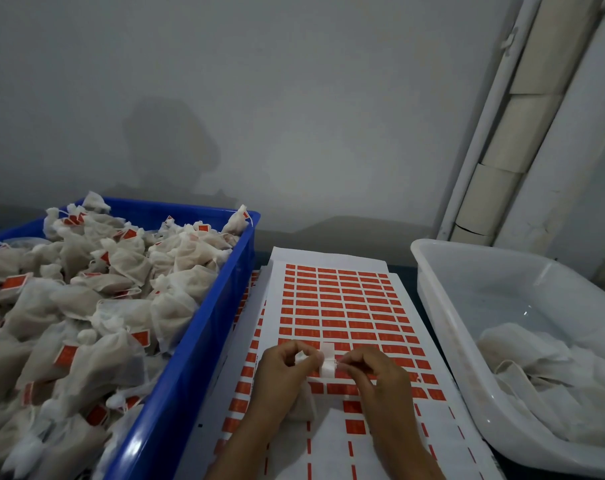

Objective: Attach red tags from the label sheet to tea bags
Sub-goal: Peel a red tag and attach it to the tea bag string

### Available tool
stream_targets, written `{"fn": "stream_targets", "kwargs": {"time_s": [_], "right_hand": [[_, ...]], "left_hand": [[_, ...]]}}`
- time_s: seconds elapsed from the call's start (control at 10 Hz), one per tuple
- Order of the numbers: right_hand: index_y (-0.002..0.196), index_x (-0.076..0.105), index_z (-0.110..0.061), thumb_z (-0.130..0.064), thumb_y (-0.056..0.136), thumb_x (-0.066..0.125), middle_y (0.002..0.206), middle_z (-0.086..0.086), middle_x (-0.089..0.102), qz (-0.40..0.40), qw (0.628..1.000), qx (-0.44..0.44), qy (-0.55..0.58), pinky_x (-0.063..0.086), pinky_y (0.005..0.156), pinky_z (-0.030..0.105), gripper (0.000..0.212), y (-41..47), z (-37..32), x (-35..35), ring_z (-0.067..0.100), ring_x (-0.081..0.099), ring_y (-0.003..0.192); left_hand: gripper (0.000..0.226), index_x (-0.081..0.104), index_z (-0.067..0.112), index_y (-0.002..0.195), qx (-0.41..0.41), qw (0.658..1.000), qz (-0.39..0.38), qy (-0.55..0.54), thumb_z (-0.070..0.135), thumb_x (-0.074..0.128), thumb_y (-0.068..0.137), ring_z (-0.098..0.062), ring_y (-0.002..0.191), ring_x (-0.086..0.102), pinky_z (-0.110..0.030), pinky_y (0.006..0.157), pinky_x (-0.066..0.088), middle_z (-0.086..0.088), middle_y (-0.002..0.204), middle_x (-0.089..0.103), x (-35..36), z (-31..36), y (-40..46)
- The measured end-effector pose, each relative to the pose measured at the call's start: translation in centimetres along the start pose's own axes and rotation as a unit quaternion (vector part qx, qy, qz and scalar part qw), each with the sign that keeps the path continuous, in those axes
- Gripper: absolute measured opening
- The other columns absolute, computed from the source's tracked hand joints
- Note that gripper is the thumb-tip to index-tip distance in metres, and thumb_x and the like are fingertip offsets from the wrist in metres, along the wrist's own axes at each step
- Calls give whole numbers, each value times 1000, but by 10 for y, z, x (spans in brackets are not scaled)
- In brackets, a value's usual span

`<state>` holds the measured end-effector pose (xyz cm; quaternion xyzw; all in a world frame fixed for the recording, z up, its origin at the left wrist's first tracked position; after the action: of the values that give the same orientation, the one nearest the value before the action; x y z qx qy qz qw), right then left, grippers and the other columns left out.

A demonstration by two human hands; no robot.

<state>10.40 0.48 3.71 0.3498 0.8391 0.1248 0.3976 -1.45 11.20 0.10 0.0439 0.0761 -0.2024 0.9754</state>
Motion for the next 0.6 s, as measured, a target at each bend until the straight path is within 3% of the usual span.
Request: {"fn": "stream_targets", "kwargs": {"time_s": [0.1, 0.2, 0.3, 0.4, 0.5, 0.6], "right_hand": [[89, 63, -25, -22, 83, 61, 93, -10, 66, -26, 998, 45, 27, 37, 76, 2, 7, 0, 5, 5, 2, 57, 72], [84, 51, -39, -45, 83, 45, 94, -25, 57, -28, 993, 97, 60, 38, 81, 6, 9, -1, 7, 8, 1, 58, 84], [88, 50, -39, -60, 74, 40, 93, -26, 56, -47, 992, 106, 57, 41, 79, 8, 26, -5, 4, 13, 2, 58, 85], [89, 50, -37, -58, 74, 44, 94, -23, 57, -50, 995, 83, 5, 46, 84, 14, 27, -8, 3, 16, 3, 57, 85], [94, 53, -34, -44, 83, 51, 99, -17, 59, -41, 997, 61, -25, 48, 90, 19, 15, -7, 3, 14, 4, 57, 87], [96, 55, -32, -36, 87, 51, 103, -14, 60, -24, 998, 42, -38, 43, 91, 15, 10, -3, 3, 10, 4, 56, 87]], "left_hand": [[8, 66, 28, 72, 4, 1000, -1, 0, 26, 69, 80, -6, 75, 64, -4, 53, 42, 19, 76, 66, 0, 1, 0], [9, 65, 28, 72, 13, 1000, -1, 6, 27, 68, 81, -5, 77, 63, -3, 56, 41, 20, 77, 66, 0, 3, -1], [11, 65, 27, 71, 22, 1000, -2, 11, 26, 67, 81, -5, 73, 64, -4, 56, 43, 19, 72, 66, 1, 4, -2], [11, 65, 26, 71, 24, 1000, -2, 13, 24, 67, 81, -7, 74, 65, -8, 63, 45, 18, 71, 67, 2, 3, -1], [8, 65, 26, 74, 23, 1000, -4, 19, 24, 67, 82, -9, 77, 65, -9, 64, 45, 15, 78, 67, 3, 2, -1], [7, 65, 26, 75, 24, 999, -2, 26, 24, 66, 82, -10, 78, 64, -8, 65, 45, 13, 82, 67, 3, 1, -1]]}}
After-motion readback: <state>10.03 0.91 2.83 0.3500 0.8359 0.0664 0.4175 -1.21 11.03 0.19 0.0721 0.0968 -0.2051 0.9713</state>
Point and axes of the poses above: each hand's wrist, its own y-axis towards the middle knuckle, its own x-axis out of the palm, z = x × y, the point moved 7 cm from there along y, towards the middle knuckle
